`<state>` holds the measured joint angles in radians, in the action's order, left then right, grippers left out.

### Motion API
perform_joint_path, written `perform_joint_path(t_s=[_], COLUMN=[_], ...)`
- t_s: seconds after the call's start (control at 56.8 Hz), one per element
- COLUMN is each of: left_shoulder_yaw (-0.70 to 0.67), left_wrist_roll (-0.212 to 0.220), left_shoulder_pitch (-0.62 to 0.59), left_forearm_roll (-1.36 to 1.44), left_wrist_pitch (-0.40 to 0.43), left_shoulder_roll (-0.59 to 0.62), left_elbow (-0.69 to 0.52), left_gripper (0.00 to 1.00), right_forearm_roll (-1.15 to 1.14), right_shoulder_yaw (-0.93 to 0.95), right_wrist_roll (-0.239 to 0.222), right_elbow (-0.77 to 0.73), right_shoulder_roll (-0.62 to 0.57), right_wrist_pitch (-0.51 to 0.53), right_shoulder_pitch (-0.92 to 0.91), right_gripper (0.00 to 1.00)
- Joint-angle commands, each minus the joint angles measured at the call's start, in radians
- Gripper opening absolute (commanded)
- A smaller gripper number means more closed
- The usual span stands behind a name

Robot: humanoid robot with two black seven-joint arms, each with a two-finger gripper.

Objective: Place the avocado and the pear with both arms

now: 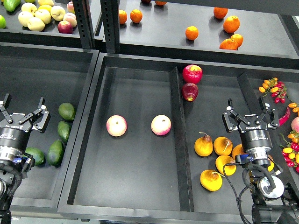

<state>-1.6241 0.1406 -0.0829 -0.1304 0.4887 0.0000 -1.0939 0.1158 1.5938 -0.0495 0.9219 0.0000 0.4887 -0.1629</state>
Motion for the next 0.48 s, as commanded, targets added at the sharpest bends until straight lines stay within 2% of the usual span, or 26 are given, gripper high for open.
perform_joint_path(t_s=[0.0,0.458], left_shoulder_yaw=[0.003,0.006], left_wrist_roll=[0.000,0.000], left_shoulder_pitch=[0.006,0.017], left_forearm_roll=[0.000,0.000], left_wrist_pitch=[0.000,0.000], left_shoulder_roll=[0.000,0.000], left_elbow=[-0.001,-0.015], left_gripper=[0.99,0.99], right_forearm_roll=[-0.001,0.007], right_shoulder_yaw=[-0.002,0.002], right_wrist_roll=[0.000,0.004], right_elbow=[0.012,0.014], right_shoulder_roll=[0.000,0.000], right_wrist_pitch=[0.000,0.000], right_shoulder_pitch=[0.002,0.002], right_gripper=[0.99,0.99])
